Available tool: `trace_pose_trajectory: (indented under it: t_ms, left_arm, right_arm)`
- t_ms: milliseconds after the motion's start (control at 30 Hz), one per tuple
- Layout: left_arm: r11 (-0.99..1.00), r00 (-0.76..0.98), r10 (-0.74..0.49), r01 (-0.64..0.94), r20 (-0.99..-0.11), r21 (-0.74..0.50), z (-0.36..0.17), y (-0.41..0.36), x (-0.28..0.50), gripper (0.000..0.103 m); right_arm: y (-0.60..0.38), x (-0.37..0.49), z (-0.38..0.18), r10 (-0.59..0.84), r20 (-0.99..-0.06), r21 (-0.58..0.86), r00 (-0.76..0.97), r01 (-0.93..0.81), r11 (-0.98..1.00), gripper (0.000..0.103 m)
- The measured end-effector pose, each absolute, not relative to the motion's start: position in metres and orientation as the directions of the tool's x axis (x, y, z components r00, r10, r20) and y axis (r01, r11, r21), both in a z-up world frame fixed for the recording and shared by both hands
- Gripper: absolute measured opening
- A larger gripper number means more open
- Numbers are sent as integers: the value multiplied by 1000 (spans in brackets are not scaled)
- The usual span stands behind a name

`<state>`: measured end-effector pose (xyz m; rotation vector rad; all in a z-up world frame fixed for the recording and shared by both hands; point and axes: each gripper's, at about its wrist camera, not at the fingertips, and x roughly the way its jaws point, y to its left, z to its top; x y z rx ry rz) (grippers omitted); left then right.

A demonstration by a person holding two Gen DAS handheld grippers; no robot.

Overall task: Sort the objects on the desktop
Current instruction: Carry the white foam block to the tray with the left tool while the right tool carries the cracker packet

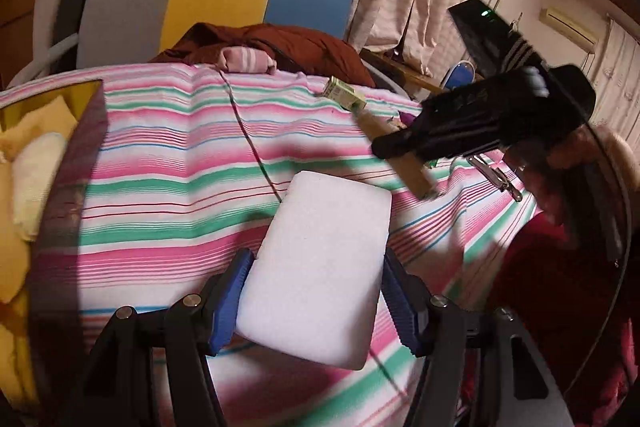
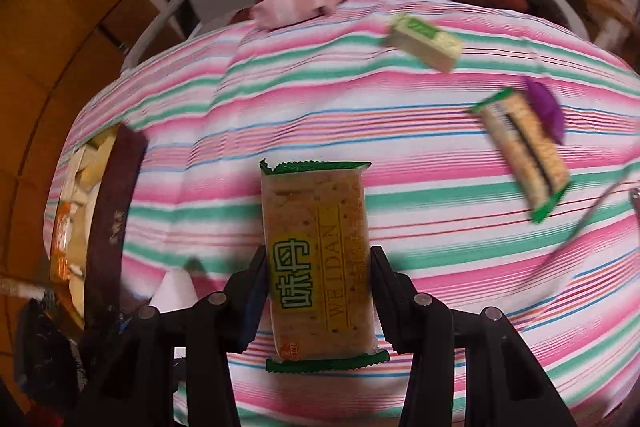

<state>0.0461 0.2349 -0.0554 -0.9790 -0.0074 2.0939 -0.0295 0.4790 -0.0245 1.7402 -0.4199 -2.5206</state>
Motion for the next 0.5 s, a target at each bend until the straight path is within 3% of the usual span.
trace_pose_trajectory:
  t_ms: [500]
  left_arm:
    - [-716,-495,661,-641,-564,-276,-17,148,75,64]
  right_arm:
    - [379,5,-9,-391,-827,429,-405,-2,-903,48]
